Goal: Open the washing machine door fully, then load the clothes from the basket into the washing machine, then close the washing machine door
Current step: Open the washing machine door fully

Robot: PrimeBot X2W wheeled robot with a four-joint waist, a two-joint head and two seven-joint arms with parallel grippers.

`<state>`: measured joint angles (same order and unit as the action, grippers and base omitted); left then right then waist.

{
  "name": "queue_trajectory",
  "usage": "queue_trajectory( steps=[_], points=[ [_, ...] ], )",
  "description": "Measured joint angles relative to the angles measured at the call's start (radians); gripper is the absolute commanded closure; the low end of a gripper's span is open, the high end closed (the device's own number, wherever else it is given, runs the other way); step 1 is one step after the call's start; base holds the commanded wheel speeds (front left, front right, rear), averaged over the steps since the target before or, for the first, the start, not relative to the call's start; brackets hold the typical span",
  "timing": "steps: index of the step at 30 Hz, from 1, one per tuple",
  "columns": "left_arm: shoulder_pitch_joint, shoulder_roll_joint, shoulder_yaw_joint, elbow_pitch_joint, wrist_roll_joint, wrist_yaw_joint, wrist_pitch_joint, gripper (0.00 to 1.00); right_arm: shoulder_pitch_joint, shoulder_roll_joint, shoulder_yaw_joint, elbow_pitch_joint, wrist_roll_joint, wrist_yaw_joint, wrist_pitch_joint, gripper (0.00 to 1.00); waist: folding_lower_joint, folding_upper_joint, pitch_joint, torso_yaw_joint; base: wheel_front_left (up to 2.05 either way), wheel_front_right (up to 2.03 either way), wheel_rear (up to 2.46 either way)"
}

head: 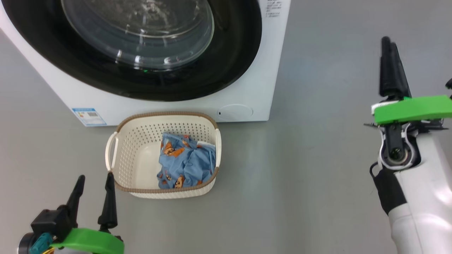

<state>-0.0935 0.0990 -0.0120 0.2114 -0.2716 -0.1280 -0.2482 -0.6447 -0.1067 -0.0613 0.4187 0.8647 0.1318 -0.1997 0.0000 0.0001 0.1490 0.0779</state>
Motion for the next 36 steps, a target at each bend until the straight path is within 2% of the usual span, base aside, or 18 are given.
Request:
queue_trajectory(
  steps=[6,10,18,25,36],
  points=[
    [-0.029,0.0,-0.009,0.0,-0.008,0.0,0.0,0.0,-0.068,0.003,-0.061,0.041,0.142,0.0,0.062,1.0,0.0,0.0,0.041,0.016,0.0,0.0,0.0],
    [-0.038,0.001,-0.01,0.0,-0.009,0.0,0.0,0.0,-0.119,-0.004,-0.086,0.076,0.191,0.0,0.112,1.0,0.0,0.0,0.065,0.024,0.0,0.0,0.0],
    [-0.08,-0.002,-0.026,-0.003,-0.011,0.0,0.0,0.0,-0.218,-0.026,-0.096,0.137,0.222,0.0,0.236,1.0,0.0,0.0,0.113,0.036,0.0,0.0,0.0],
    [-0.117,-0.003,-0.041,-0.009,-0.016,0.0,0.0,0.0,-0.345,-0.019,-0.163,0.198,0.323,0.0,0.357,1.0,0.0,-0.0001,0.16,0.05,0.0,0.0,0.0],
    [-0.162,-0.015,-0.063,-0.01,-0.041,0.0,-0.007,0.0,-0.483,-0.013,-0.209,0.308,0.343,0.0,0.504,1.0,0.0,0.0,0.232,0.085,0.0,0.0,0.0]
  ],
)
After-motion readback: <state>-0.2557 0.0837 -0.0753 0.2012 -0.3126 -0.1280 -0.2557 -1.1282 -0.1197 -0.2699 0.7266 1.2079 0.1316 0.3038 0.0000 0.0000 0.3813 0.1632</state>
